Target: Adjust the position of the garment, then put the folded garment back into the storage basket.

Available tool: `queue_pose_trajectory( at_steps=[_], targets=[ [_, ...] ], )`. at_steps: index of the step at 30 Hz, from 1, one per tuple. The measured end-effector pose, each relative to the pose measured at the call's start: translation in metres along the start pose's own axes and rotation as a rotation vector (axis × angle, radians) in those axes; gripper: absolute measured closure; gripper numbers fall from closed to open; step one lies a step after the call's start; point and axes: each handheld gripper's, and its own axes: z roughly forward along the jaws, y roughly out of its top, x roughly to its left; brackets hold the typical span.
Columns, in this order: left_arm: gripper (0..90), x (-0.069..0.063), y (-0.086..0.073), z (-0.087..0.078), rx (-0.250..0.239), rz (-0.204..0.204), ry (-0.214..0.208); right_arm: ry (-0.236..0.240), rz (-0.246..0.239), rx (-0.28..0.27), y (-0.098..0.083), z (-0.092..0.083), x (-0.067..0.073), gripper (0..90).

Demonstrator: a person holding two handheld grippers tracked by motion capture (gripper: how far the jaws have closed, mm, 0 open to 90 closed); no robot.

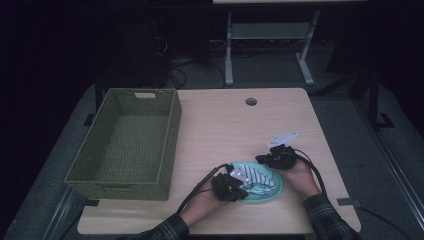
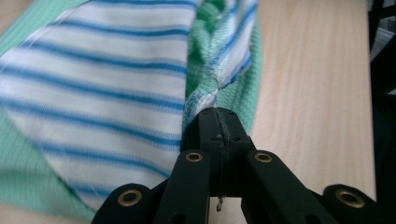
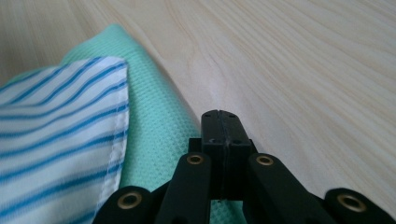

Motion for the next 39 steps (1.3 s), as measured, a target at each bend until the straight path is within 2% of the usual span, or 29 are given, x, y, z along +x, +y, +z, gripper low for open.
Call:
queue_pose_trajectory(
  at_steps=[6,14,16,18,21,25,33,35,39],
  targets=[
    [89.0,0.011,-0.005,-0.008,0.002,-0.023,0.048,0.006,0.012,0.014,-0.004,-0.002,-0.001,89.8],
    [87.8,0.025,-0.009,-0.016,0.030,-0.017,0.114,0.020,0.010,0.023,-0.012,-0.009,-0.001,89.8],
    [87.9,0.030,-0.010,-0.017,0.035,-0.020,0.124,0.023,0.017,0.029,-0.013,-0.011,0.000,89.7],
    [87.9,0.033,-0.011,-0.018,0.021,-0.043,0.140,0.027,0.017,0.028,-0.015,-0.013,0.003,89.8],
    [87.9,0.039,-0.011,-0.020,0.035,-0.036,0.166,0.034,0.010,0.032,-0.018,-0.016,0.008,89.8],
    [87.9,0.047,-0.012,-0.022,0.028,-0.051,0.194,0.048,0.005,0.035,-0.022,-0.018,0.015,89.8],
    [87.8,0.058,-0.011,-0.023,0.023,-0.061,0.217,0.080,-0.007,0.040,-0.029,-0.025,0.030,89.8],
    [87.5,0.060,-0.011,-0.025,0.021,-0.064,0.215,0.080,-0.015,0.036,-0.031,-0.026,0.031,89.8],
    [86.1,0.060,-0.011,-0.031,0.009,-0.069,0.214,0.069,0.004,0.021,-0.034,-0.032,0.032,89.7]
  ],
)
